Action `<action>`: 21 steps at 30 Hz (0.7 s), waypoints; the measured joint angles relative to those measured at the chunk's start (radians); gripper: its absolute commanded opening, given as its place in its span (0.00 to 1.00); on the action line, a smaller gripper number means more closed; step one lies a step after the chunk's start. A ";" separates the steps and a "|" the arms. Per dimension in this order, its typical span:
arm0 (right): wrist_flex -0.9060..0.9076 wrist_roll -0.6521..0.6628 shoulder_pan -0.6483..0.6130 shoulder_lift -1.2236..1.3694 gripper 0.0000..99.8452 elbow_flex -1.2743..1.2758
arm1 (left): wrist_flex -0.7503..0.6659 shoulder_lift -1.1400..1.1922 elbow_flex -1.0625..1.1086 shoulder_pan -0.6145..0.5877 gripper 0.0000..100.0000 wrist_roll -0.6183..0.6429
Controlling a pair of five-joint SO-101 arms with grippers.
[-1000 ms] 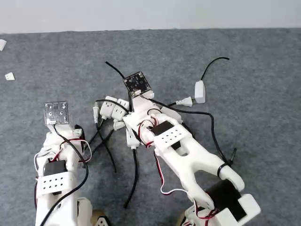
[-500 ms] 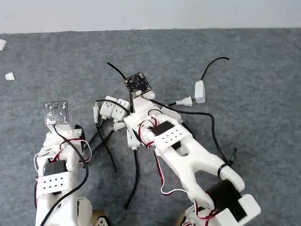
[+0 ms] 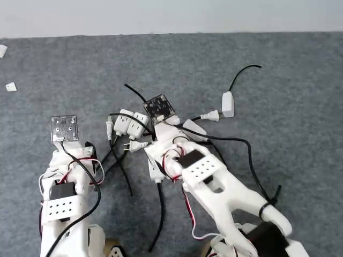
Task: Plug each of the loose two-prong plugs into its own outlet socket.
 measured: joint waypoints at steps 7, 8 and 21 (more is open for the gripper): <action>0.020 0.068 -0.006 -0.089 0.01 0.118 | 0.000 0.000 0.000 0.000 0.09 0.000; 0.034 0.081 -0.006 -0.095 0.01 0.118 | 0.000 0.000 0.000 0.000 0.09 0.000; 0.160 0.178 -0.071 -0.126 0.07 0.121 | 0.000 0.000 0.000 0.000 0.09 0.000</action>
